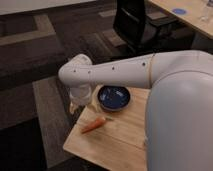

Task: Drag the pepper across the table

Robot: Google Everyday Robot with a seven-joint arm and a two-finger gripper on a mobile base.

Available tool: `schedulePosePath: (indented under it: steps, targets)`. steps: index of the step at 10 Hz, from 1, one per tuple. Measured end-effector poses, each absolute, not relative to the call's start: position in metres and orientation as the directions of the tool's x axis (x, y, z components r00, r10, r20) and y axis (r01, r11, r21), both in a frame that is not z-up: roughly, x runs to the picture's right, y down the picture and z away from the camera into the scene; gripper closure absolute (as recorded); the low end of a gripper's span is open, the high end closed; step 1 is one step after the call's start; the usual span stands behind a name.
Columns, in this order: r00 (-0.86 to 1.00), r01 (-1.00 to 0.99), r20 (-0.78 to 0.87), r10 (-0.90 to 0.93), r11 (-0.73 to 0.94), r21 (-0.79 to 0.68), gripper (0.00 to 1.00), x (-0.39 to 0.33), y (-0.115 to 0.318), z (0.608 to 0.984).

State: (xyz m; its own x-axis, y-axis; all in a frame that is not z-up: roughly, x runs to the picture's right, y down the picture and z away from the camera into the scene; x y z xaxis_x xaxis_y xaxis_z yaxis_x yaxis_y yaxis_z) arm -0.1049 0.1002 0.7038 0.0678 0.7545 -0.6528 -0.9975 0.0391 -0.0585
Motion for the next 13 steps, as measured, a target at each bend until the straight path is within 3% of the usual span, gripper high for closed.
schedulePosePath:
  steps: [8, 13]
  targets:
    - [0.068, -0.998, -0.653, 0.755, 0.039, -0.058, 0.35, -0.105, 0.1, 0.704]
    - [0.022, -0.998, -0.66, 0.751, -0.018, -0.054, 0.35, -0.091, 0.127, 0.706]
